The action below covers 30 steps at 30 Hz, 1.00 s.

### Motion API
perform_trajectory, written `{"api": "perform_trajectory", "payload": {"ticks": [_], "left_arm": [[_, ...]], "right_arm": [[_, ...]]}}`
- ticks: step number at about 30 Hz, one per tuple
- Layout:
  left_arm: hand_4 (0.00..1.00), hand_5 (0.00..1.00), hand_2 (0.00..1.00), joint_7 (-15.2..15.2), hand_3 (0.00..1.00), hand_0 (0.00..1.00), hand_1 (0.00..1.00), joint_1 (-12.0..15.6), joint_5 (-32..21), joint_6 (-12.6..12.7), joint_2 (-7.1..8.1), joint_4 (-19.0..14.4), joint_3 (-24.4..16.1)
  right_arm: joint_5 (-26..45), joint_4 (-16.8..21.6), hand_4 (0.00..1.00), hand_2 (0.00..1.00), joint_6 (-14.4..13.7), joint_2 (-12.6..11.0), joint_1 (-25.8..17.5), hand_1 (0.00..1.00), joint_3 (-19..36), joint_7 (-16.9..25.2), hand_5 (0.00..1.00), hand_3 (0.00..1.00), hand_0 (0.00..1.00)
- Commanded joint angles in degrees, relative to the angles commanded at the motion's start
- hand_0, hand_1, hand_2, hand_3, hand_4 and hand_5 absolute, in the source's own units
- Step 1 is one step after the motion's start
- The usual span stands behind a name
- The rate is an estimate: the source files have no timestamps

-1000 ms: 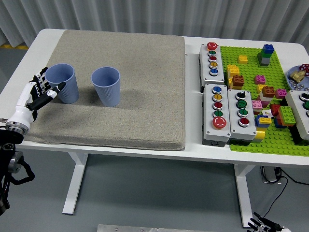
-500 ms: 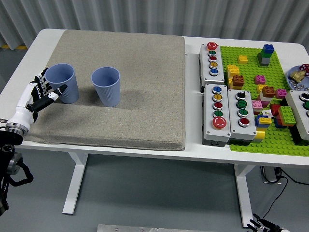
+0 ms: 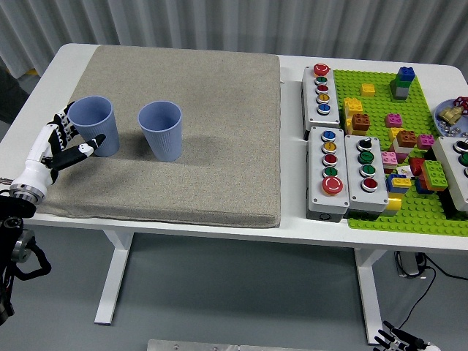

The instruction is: Pick cup pour cup place

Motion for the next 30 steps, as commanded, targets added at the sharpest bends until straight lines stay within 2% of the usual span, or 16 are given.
{"api": "perform_trajectory", "payload": {"ticks": [20, 30], "left_arm": [[0.862, 0.178, 0.998, 0.24, 0.998, 0.903, 0.905, -2.01, 1.01, 0.15, -1.42, 1.46, 0.51], [0.863, 0.181, 0.998, 0.38, 0.998, 0.906, 0.904, -2.18, 1.10, 0.41, -1.82, 1.93, 0.31]], "right_arm": [[0.17, 0.00, 0.235, 0.730, 0.06, -0.01, 0.20, 0.695, 0.00, 0.06, 0.149, 0.618, 0.765], [0.18, 0.00, 0.235, 0.730, -0.01, 0.05, 0.10, 0.695, -0.05, 0.05, 0.149, 0.618, 0.765]]}}
